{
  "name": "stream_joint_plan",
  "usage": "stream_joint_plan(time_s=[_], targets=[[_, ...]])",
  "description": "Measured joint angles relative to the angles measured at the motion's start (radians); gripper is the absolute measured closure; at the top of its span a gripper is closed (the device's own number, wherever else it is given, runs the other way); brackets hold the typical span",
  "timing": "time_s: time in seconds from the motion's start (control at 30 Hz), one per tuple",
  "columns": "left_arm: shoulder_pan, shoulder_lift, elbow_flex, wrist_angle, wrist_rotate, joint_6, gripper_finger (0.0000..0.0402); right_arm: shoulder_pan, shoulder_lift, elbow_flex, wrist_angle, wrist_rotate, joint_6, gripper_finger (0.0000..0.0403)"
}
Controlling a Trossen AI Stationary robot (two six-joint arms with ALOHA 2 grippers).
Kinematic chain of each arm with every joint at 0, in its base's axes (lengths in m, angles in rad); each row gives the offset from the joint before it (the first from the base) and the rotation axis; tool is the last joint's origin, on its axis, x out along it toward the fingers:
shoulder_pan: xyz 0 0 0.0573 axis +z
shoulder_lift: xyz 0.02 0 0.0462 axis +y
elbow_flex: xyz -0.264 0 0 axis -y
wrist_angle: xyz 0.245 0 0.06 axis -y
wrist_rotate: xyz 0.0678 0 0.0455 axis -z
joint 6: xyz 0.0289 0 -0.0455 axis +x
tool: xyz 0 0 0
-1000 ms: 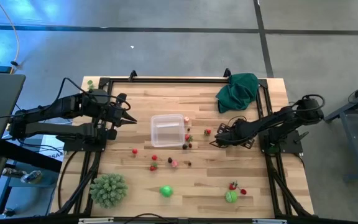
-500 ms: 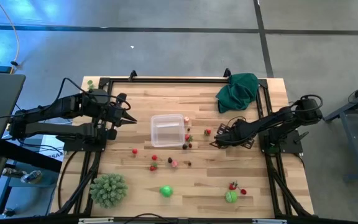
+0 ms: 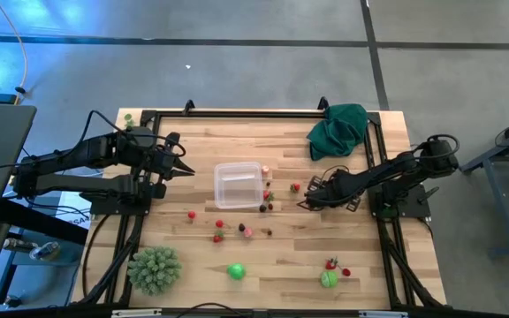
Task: Pick and placing Produce into tupperware
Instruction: Put the green pea into the transparent container
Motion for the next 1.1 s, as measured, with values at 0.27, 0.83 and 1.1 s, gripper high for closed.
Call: stream_joint_plan(time_s=[0.27,0.83,1.1], targets=[[0.000,0.000,0.000,0.000,0.000,0.000,0.0383,0.000,0.000,0.001,0.011,-0.001,-0.128,0.0270],[0.000,0.000,0.000,0.000,0.000,0.000,0.0382,0.000,-0.001,0.002,0.034,0.003,-0.552,0.0271],[0.000,0.000,0.000,0.000,0.000,0.000,0.0382,-0.001,-0.002,0.003,0.034,-0.035,-0.686,0.0272]])
